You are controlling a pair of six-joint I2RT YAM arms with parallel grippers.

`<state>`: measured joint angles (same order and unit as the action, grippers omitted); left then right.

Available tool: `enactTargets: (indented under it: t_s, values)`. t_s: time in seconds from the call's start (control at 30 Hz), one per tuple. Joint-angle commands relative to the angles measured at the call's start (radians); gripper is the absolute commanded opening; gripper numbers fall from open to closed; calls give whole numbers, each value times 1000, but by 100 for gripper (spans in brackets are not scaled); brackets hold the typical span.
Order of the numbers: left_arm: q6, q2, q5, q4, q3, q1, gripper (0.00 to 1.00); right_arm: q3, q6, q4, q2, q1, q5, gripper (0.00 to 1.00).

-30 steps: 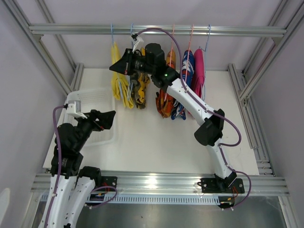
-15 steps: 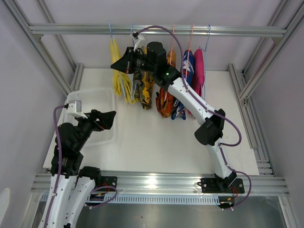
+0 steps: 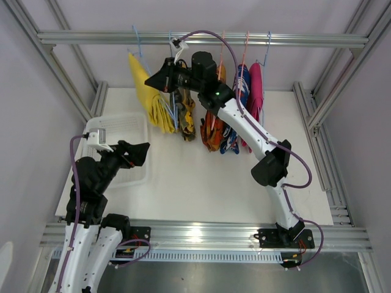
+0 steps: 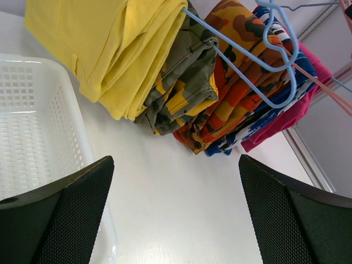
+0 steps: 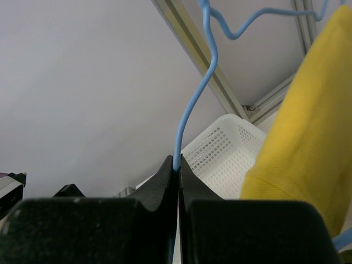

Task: Remove the trousers from the hanger
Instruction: Pick up the hanger from the clothesline.

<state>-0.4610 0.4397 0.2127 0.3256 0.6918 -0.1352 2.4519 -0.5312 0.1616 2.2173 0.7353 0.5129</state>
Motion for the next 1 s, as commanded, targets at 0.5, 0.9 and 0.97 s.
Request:
enactTargets:
  t_s: [0.5, 0.9, 0.97]
  values:
    - [19, 5, -16, 13, -9, 3, 100, -85, -10, -316, -260, 26, -25, 0]
    - [22, 8, -10, 16, -8, 3, 99, -38, -24, -338, -265, 24, -93, 0]
    - [22, 5, -13, 16, -9, 3, 99, -44, -15, -315, -284, 26, -103, 0]
